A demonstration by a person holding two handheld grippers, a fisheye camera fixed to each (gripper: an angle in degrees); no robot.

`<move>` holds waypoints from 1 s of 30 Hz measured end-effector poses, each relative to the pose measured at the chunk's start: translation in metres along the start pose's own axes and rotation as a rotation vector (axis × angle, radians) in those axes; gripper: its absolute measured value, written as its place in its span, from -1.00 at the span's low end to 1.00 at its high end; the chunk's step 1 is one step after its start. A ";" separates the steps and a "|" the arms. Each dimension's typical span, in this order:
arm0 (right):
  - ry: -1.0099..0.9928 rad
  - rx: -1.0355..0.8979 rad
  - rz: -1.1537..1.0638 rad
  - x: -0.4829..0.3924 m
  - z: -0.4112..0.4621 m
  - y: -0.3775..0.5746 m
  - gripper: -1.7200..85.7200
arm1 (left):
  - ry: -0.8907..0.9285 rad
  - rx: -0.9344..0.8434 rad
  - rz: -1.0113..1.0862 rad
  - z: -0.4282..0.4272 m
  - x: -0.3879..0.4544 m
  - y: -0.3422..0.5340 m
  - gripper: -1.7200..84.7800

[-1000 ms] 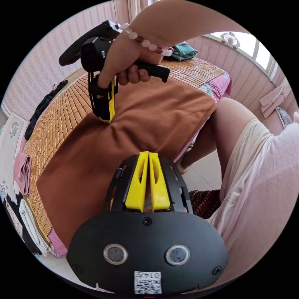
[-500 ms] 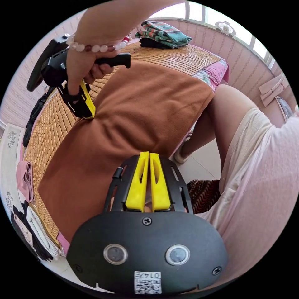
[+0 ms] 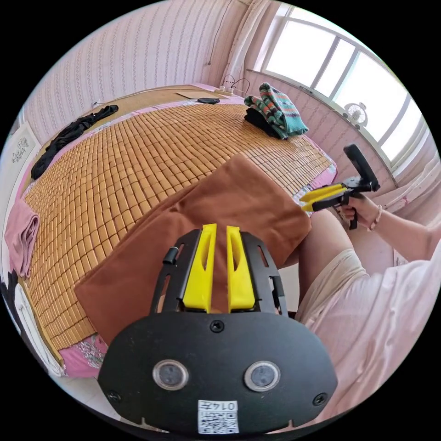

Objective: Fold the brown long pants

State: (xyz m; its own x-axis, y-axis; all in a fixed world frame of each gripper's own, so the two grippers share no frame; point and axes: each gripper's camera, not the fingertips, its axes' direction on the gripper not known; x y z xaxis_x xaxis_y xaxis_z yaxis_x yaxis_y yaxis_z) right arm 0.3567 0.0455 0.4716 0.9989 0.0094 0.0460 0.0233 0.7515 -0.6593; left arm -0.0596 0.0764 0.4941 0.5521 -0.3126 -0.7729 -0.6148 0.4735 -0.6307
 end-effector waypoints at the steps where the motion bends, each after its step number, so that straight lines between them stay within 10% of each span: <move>1: -0.026 -0.025 0.047 0.015 0.007 0.007 -0.55 | 0.010 0.017 0.021 0.000 0.001 -0.019 -0.80; 21: -0.401 0.055 0.069 0.137 -0.017 0.060 -0.86 | 0.104 -0.532 -0.097 0.140 0.013 -0.235 -0.82; 30: -0.393 0.262 0.030 0.181 -0.105 0.117 -0.88 | 0.254 -0.369 0.048 0.075 0.049 -0.275 -0.87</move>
State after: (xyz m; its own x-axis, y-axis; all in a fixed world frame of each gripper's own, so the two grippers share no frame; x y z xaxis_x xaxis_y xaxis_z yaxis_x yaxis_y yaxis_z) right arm 0.5450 0.0660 0.3239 0.9065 0.2452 0.3438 -0.0675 0.8878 -0.4553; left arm 0.1788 -0.0080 0.6350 0.3910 -0.5115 -0.7652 -0.8215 0.1810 -0.5408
